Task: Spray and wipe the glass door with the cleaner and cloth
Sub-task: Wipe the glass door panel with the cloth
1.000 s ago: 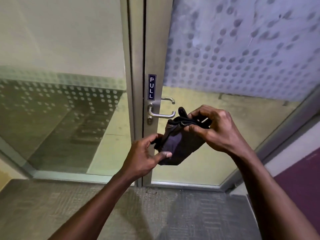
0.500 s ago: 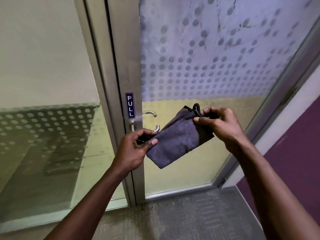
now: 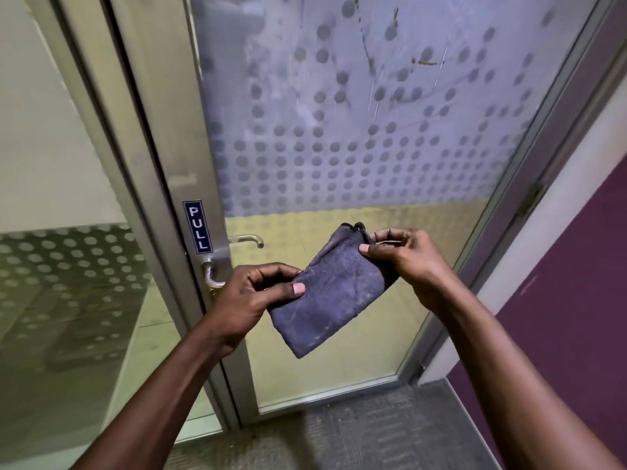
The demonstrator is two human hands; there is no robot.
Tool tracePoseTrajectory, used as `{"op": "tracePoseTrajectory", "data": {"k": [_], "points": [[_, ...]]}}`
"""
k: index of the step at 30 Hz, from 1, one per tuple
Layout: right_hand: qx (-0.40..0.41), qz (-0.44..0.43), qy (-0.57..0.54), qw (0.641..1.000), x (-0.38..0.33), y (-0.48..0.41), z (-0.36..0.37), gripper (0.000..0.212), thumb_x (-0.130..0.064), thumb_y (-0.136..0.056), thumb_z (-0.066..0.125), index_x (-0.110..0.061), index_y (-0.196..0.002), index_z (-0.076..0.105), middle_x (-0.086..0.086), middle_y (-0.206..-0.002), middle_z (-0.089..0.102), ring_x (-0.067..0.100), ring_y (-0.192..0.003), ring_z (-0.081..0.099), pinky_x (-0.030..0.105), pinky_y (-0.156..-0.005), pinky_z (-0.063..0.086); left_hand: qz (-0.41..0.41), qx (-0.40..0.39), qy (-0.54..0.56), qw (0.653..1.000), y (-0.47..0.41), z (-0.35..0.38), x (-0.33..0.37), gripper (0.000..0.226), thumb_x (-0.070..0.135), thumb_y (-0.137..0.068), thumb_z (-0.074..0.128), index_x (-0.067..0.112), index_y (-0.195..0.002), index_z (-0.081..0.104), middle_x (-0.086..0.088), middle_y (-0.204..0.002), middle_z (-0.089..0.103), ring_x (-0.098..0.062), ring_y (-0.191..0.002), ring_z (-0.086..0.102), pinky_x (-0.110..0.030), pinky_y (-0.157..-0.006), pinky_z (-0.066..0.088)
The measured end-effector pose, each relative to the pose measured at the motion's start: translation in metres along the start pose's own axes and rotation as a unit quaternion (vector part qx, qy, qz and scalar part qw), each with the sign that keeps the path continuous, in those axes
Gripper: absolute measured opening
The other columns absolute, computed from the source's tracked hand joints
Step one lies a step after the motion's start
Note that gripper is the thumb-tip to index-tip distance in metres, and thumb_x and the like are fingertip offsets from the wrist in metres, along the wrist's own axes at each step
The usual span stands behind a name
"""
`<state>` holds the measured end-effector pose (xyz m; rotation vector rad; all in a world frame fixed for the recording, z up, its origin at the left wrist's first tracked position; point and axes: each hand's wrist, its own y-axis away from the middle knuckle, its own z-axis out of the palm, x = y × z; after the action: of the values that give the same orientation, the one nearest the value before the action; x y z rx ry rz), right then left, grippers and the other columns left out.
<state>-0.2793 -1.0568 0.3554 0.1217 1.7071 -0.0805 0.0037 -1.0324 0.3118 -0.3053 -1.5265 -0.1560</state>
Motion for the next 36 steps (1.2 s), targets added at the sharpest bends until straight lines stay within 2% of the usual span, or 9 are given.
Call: {"op": "tracePoseTrajectory", "data": {"k": [5,8,11,15,18,24,27,31,36], "points": [[0.080,-0.038,0.144,0.986,0.032,-0.021,-0.033,0.038,-0.026,-0.084,0.093,-0.017,-0.116,0.074,0.010,-0.104,0.083,0.021,-0.094,0.079,0.039,-0.089,0.064,-0.057,0.075,0.038,0.995,-0.037,0.051,0.013,0.021,-0.001,-0.095,0.080,0.014,-0.084,0.090,-0.007,-0.088,0.084,-0.013,-0.075,0.075,-0.021,-0.065,0.059],[0.130,-0.281,0.223,0.924,0.054,-0.012,-0.048,0.037,-0.020,-0.087,0.089,-0.015,-0.120,0.073,0.000,-0.118,0.073,0.017,-0.107,0.074,0.039,-0.084,0.064,-0.103,0.123,0.050,0.986,-0.056,0.079,0.019,0.019,0.002,-0.094,0.082,0.013,-0.079,0.087,-0.004,-0.080,0.081,-0.012,-0.065,0.074,-0.021,-0.053,0.056],[0.060,-0.463,0.189,0.864,0.069,0.003,-0.060,0.032,-0.024,-0.090,0.086,-0.009,-0.116,0.076,0.006,-0.121,0.070,0.021,-0.117,0.069,0.030,-0.083,0.059,-0.138,0.180,0.070,0.971,-0.071,0.106,0.022,0.014,0.000,-0.093,0.083,0.008,-0.082,0.083,-0.004,-0.076,0.080,-0.013,-0.062,0.075,-0.026,-0.052,0.061],[0.008,-0.528,0.242,0.814,0.071,0.011,-0.069,0.069,-0.055,-0.081,0.093,-0.004,-0.124,0.076,0.012,-0.126,0.070,0.028,-0.114,0.069,0.038,-0.092,0.057,-0.153,0.255,0.099,0.950,-0.087,0.131,0.022,0.014,-0.005,-0.091,0.084,0.001,-0.080,0.078,-0.012,-0.074,0.078,-0.018,-0.059,0.075,-0.027,-0.052,0.064],[0.038,-0.537,0.262,0.801,0.069,0.003,-0.073,0.049,-0.040,-0.087,0.091,-0.004,-0.119,0.080,0.012,-0.119,0.075,0.030,-0.102,0.073,0.041,-0.085,0.059,-0.161,0.279,0.114,0.940,-0.093,0.143,0.024,0.008,-0.006,-0.090,0.084,-0.006,-0.085,0.079,-0.021,-0.084,0.079,-0.021,-0.061,0.077,-0.030,-0.053,0.065],[0.042,-0.474,0.182,0.861,0.054,-0.021,-0.082,0.015,-0.006,-0.086,0.081,-0.006,-0.102,0.082,0.003,-0.098,0.079,0.020,-0.086,0.075,0.039,-0.068,0.060,-0.119,0.281,0.116,0.945,-0.099,0.153,0.025,0.037,0.035,-0.100,0.083,0.002,-0.085,0.088,-0.017,-0.092,0.088,-0.022,-0.074,0.085,-0.035,-0.066,0.072],[0.085,-0.401,0.167,0.897,0.038,-0.036,-0.081,0.016,-0.014,-0.085,0.093,-0.009,-0.096,0.083,-0.002,-0.090,0.080,0.014,-0.076,0.074,0.036,-0.064,0.060,0.003,0.358,-0.103,0.928,-0.085,0.160,0.013,0.057,0.076,-0.098,0.066,0.021,-0.100,0.082,0.008,-0.091,0.084,-0.010,-0.078,0.081,-0.039,-0.079,0.072],[0.081,-0.295,0.092,0.948,0.017,-0.056,-0.073,0.015,-0.021,-0.079,0.097,-0.023,-0.090,0.087,-0.010,-0.082,0.082,0.014,-0.069,0.074,0.029,-0.065,0.059,0.321,0.269,-0.384,0.822,-0.076,0.167,-0.023,0.064,0.060,-0.104,0.070,0.004,-0.135,0.066,-0.008,-0.146,0.068,-0.026,-0.139,0.068,-0.039,-0.114,0.057],[0.053,-0.264,0.018,0.963,-0.004,-0.060,-0.056,0.019,-0.038,-0.076,0.092,-0.028,-0.092,0.088,-0.010,-0.089,0.086,0.018,-0.080,0.083,0.045,-0.075,0.067,0.377,0.222,-0.397,0.807,-0.113,0.180,-0.027,0.095,0.059,-0.103,0.062,-0.005,-0.166,0.031,-0.025,-0.185,0.021,-0.047,-0.173,0.025,-0.070,-0.133,0.034]]}}
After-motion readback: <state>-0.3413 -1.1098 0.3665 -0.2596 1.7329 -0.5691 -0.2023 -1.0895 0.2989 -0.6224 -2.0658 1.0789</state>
